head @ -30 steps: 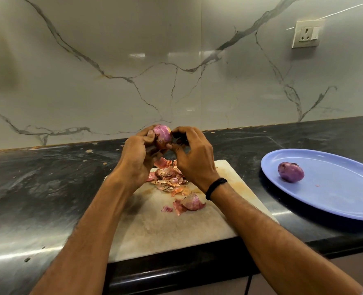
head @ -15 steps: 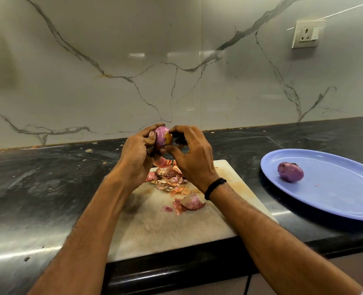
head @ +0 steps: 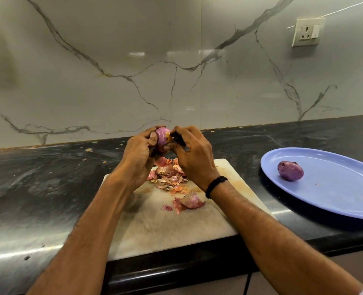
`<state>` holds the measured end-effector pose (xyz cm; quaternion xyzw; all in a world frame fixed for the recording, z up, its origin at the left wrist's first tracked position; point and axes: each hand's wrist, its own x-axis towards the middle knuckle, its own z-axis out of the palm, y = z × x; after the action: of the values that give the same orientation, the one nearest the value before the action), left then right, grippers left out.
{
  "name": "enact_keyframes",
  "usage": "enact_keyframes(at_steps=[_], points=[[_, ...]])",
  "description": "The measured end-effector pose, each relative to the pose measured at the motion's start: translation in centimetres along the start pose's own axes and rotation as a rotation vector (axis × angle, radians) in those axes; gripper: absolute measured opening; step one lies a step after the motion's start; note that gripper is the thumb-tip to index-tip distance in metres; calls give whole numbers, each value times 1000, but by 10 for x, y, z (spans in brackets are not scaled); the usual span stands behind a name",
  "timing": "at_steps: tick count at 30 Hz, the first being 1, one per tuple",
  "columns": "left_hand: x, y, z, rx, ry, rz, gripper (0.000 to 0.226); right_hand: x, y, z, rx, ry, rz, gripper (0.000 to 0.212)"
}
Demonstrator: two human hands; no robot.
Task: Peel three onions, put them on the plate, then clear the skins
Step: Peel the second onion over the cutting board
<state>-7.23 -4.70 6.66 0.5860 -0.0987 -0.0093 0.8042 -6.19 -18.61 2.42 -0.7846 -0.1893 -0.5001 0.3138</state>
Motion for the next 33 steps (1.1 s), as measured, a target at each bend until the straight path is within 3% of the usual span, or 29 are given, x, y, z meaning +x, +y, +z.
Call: enact_keyframes(at_steps=[4,11,18,33], points=[[-1,1,1,-27,22,-2,31,-2,-3,2,27,10,-24,11],[-1,2,3,-170,36,-37,38,1,-7,1,133,61,83,19],[-2,5,1,-186,17,-34,42,2,-9,-2,133,101,77,30],[-1,4,-1,-100,28,9,38,1,-4,0,76,14,79,42]])
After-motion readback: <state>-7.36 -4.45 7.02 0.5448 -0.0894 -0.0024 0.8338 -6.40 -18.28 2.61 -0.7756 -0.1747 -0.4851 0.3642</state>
